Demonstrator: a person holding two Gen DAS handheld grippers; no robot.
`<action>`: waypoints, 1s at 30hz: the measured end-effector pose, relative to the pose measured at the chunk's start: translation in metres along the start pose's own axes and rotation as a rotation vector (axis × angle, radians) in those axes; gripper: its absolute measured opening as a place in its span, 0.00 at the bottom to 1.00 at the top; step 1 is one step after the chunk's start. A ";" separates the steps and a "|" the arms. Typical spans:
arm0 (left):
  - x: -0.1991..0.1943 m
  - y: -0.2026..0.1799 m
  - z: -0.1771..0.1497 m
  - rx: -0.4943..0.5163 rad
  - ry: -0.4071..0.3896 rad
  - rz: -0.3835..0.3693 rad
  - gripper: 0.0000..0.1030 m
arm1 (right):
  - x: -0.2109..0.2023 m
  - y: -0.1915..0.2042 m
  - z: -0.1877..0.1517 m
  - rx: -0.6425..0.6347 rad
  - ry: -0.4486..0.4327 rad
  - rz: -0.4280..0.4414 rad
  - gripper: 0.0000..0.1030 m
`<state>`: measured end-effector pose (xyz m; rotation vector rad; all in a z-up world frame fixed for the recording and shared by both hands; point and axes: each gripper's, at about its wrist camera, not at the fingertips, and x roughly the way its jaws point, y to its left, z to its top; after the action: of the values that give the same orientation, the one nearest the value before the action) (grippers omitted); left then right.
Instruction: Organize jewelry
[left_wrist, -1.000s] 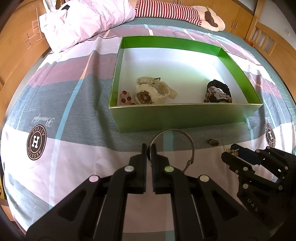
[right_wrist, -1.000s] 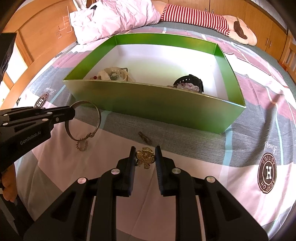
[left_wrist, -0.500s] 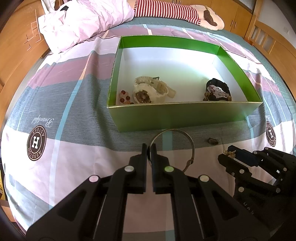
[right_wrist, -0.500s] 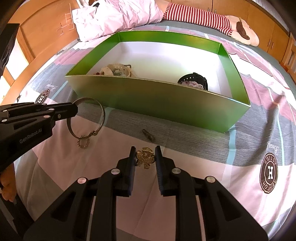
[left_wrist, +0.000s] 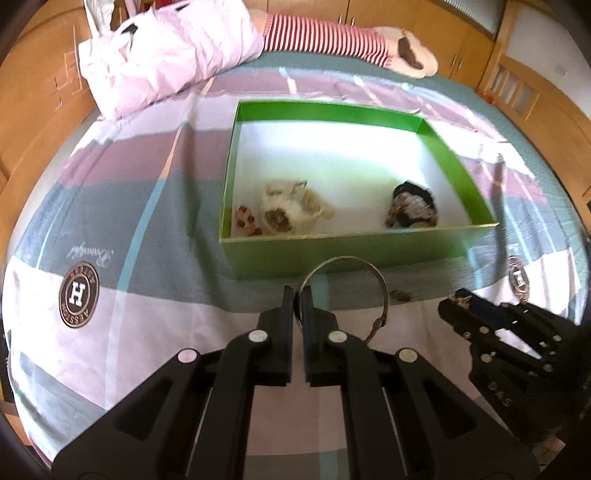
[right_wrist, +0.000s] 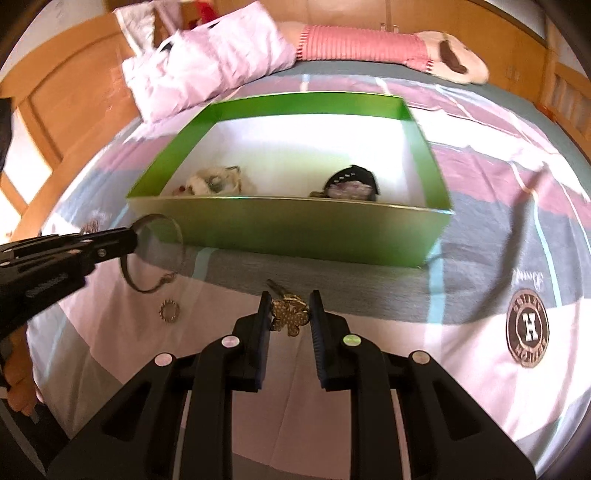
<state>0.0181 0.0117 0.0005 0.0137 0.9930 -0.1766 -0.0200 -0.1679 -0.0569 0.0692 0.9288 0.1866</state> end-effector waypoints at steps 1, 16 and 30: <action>-0.004 -0.001 0.001 0.002 -0.010 -0.004 0.04 | 0.000 -0.002 -0.002 0.013 0.001 -0.006 0.20; -0.017 -0.010 0.004 0.018 -0.033 -0.042 0.04 | -0.005 0.016 -0.006 0.044 0.034 -0.078 0.20; -0.020 -0.010 0.003 0.012 -0.035 -0.043 0.04 | 0.009 0.037 -0.013 0.027 0.060 -0.061 0.20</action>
<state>0.0086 0.0042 0.0197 0.0004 0.9578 -0.2214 -0.0302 -0.1305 -0.0664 0.0605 0.9924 0.1198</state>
